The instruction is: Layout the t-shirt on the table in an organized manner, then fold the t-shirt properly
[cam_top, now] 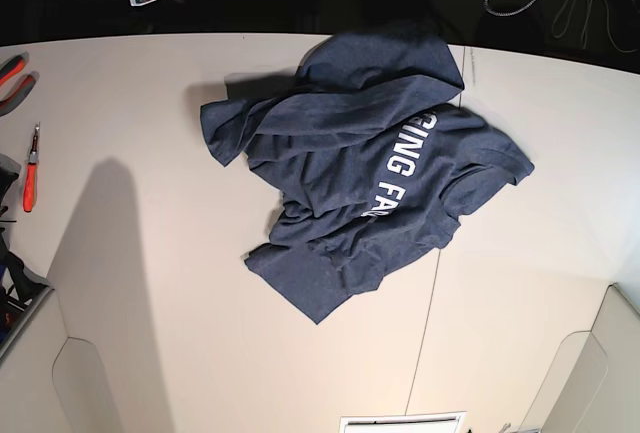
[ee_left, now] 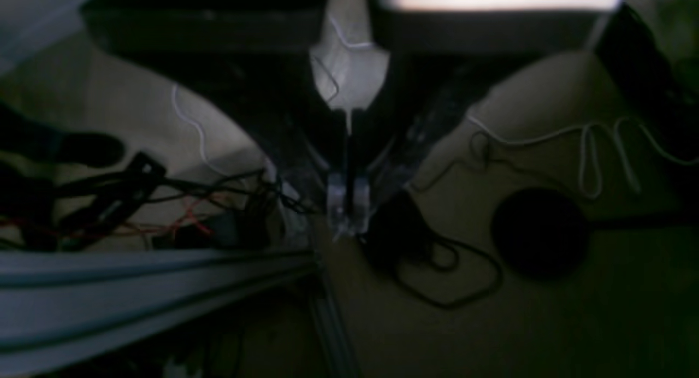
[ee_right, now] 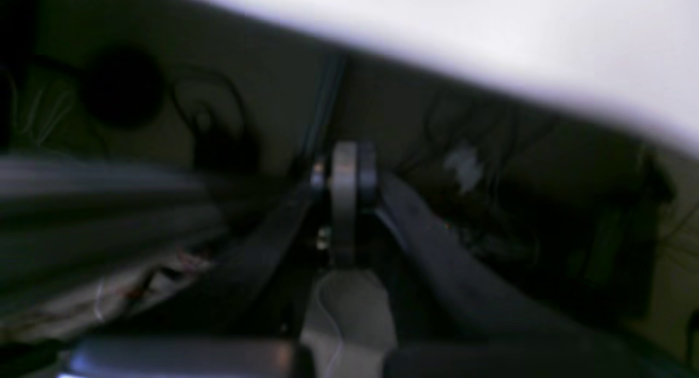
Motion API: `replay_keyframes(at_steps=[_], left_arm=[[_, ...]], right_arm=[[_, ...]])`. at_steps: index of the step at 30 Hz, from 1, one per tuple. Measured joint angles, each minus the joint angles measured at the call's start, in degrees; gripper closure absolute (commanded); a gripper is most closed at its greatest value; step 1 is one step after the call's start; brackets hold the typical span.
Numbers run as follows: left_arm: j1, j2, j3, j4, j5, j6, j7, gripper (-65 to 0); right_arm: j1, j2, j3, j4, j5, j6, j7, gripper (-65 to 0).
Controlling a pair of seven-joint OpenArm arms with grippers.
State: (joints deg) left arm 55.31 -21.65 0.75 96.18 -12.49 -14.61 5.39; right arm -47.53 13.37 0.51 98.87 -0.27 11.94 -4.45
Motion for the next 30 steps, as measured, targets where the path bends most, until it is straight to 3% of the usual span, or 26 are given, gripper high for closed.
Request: replay_keyframes(at_steps=[7, 12, 17, 21, 25, 26, 30], left_arm=[[3.26, -0.13, -6.16, 12.48, 0.04, -0.09, 6.86, 0.0], [2.75, -0.11, -11.78, 16.50, 0.07, -0.22, 7.13, 0.0], [-3.45, -0.02, -16.96, 16.96, 0.02, -0.17, 7.17, 0.0], [-8.15, 0.13, -19.85, 16.96, 0.00, 5.18, 7.96, 0.0], [-11.50, 0.09, -22.86, 16.96, -0.24, 11.32, 9.31, -17.3], [-12.15, 0.15, -23.54, 16.96, -0.26, 12.94, 9.79, -18.8], [-14.99, 0.24, -26.36, 16.96, -0.33, 17.09, 13.94, -18.9]], right_arm=[[-2.16, -0.22, 0.02, 12.70, 0.00, 0.24, -1.60, 0.0], [0.61, -0.37, 0.00, 14.60, 0.22, 0.28, -1.66, 0.0], [7.56, -0.37, -0.07, 14.58, 0.09, 0.66, -1.88, 0.0], [14.56, -0.35, -2.84, 14.73, 0.07, 3.54, -3.08, 0.0], [21.53, -0.35, -11.43, 14.69, -2.58, 4.39, -6.82, -22.0], [23.28, -0.37, -14.19, 14.69, -4.63, 4.37, -7.54, -24.8], [29.46, -4.09, -25.09, 14.60, -12.26, 4.37, -10.36, -25.5]])
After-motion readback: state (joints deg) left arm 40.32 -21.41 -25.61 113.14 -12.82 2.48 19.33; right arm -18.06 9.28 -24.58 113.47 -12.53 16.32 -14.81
